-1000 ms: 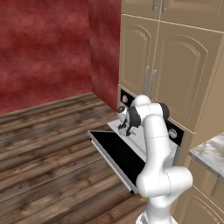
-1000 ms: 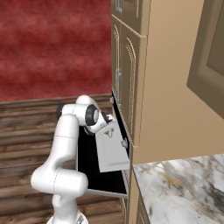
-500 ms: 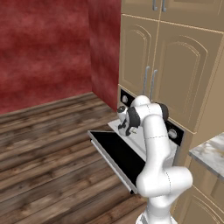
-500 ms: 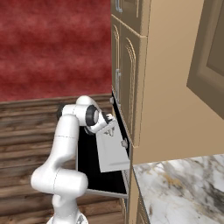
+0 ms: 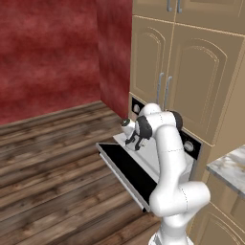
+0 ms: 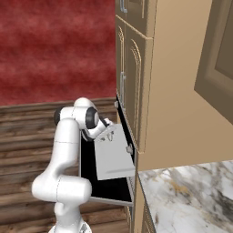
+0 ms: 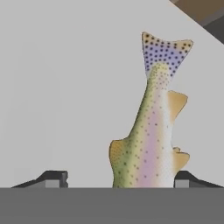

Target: Place the fish on the top rack of the oven, and slide the tray back inside. Close the oven door.

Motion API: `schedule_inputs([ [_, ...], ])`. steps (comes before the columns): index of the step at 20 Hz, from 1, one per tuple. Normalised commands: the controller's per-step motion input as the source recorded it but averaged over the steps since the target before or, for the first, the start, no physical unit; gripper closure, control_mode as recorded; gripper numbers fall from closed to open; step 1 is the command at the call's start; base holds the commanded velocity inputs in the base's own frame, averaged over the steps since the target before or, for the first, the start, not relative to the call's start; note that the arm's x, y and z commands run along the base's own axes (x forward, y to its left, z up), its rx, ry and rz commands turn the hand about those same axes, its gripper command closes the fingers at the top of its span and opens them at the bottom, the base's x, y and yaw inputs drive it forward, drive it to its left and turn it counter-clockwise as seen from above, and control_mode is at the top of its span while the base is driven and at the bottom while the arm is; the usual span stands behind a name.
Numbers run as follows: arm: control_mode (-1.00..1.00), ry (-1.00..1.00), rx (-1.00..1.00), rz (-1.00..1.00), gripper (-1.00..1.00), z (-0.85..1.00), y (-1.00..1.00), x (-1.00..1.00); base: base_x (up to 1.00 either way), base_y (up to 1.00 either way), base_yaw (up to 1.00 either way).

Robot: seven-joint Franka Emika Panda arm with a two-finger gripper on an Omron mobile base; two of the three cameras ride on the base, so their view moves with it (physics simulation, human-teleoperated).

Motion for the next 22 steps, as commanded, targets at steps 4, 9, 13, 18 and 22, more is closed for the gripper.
schedule_inputs([
  [4,-1.00,0.00,0.00,0.00,-1.00,0.11,0.19,-0.23,0.00,0.00,0.00],
  [9,-1.00,0.00,0.00,0.00,-1.00,0.02,0.26,-0.13,0.00,0.00,0.00],
  [13,-1.00,0.01,0.00,0.00,-1.00,0.00,0.18,0.00,0.00,0.00,0.00],
  [18,-1.00,0.17,0.00,0.00,-1.00,-0.14,0.06,0.00,0.00,0.00,0.00],
  [22,-1.00,0.23,0.00,0.00,-1.00,-0.16,0.00,0.00,0.00,0.00,0.00],
])
